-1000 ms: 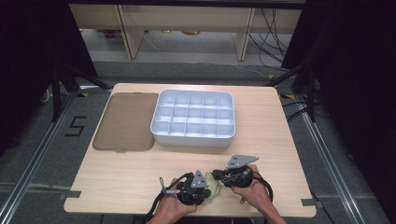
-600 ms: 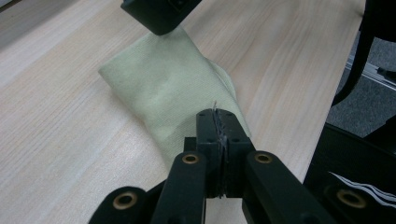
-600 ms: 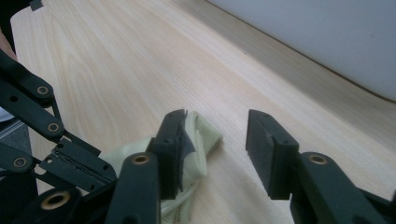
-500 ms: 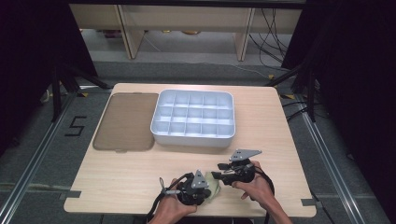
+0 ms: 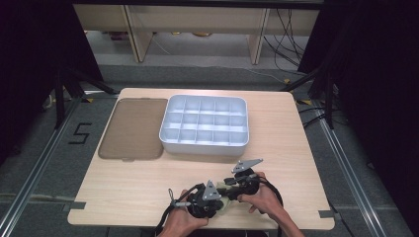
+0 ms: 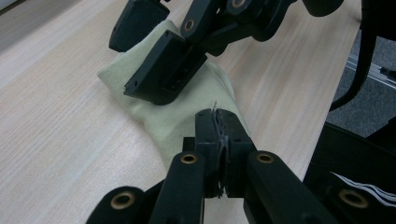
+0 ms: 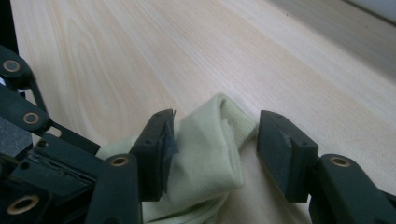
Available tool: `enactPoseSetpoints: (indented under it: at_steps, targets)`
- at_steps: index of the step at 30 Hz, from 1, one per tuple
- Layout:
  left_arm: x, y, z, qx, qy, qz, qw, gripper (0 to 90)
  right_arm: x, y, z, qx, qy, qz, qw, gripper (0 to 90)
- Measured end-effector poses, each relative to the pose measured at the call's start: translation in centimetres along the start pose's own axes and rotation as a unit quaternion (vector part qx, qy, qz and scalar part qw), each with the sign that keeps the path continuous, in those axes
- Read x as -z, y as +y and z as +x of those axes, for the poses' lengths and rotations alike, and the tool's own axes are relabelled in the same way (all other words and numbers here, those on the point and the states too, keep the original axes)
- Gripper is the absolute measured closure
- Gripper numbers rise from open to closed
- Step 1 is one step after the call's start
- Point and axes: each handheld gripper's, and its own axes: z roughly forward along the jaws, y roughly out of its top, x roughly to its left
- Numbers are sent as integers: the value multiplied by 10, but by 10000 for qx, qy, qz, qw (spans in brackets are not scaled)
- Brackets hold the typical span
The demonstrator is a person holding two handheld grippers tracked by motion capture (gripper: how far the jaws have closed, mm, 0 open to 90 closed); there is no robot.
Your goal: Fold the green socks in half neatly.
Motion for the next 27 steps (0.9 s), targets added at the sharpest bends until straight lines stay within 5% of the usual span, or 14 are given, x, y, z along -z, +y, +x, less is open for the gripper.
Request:
enactPoseSetpoints:
  at_steps: [1,5,15,20,27]
  targets:
    - [1,0,1,-133,-37,25,9999,869,0,0,0,-33,7,23,10000,472]
    - [1,-1,-3,-9,0,-29,10000,856,-1,0,-1,-127,21,83,9999,480]
    - [2,-2,-4,-121,49,-50,9999,850,-3,0,0,-261,150,97,9995,590]
    - [2,-4,-3,-50,25,-91,9999,845,-3,-2,-1,-442,293,54,9986,676]
    - [14,-3,1,180,-65,-273,9994,725,-2,-3,1,-394,317,-48,9987,726]
